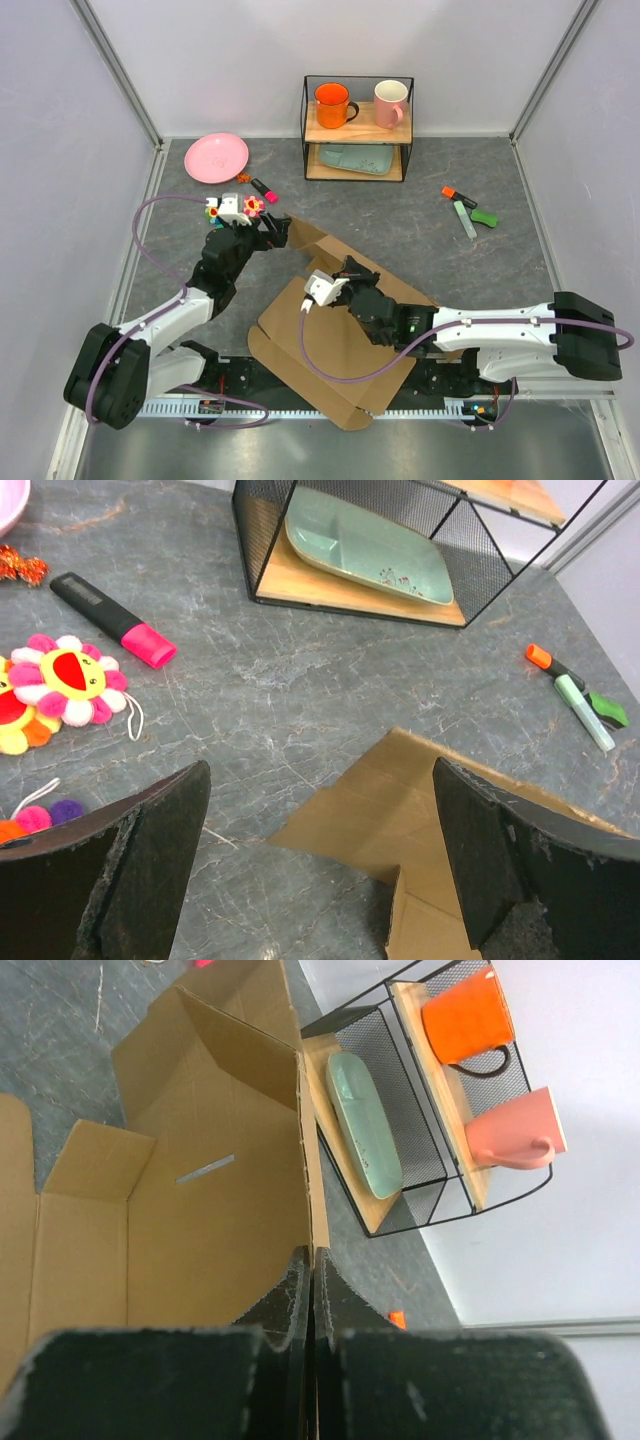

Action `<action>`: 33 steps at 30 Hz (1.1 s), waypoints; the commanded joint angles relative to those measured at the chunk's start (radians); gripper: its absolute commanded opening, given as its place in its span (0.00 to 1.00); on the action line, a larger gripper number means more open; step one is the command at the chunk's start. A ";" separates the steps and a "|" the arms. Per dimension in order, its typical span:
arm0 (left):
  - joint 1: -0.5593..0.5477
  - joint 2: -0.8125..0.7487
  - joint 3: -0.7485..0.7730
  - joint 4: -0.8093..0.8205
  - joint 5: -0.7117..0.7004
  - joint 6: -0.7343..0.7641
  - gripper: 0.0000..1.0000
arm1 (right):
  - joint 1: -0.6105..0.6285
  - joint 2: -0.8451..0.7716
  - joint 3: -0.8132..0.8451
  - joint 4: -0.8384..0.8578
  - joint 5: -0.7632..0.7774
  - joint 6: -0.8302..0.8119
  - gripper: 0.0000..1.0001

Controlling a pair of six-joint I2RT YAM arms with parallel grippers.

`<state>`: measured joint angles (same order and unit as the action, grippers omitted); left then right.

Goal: Fold the paper box

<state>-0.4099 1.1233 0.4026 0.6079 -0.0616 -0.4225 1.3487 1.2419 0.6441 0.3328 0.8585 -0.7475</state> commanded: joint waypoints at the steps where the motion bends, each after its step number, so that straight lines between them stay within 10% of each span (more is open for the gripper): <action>1: 0.005 -0.045 0.004 0.033 -0.030 -0.003 0.99 | 0.007 -0.041 -0.031 -0.090 0.004 0.145 0.00; 24: 0.123 0.277 0.051 0.202 0.565 0.149 0.95 | 0.006 0.068 -0.038 -0.175 0.057 0.152 0.00; 33: 0.160 0.371 0.065 0.409 0.744 0.042 0.70 | 0.006 0.071 -0.038 -0.183 0.054 0.149 0.00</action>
<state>-0.2527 1.4784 0.4290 0.8616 0.5457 -0.3367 1.3495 1.2713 0.6384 0.3271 0.9180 -0.6552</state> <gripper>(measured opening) 0.779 0.010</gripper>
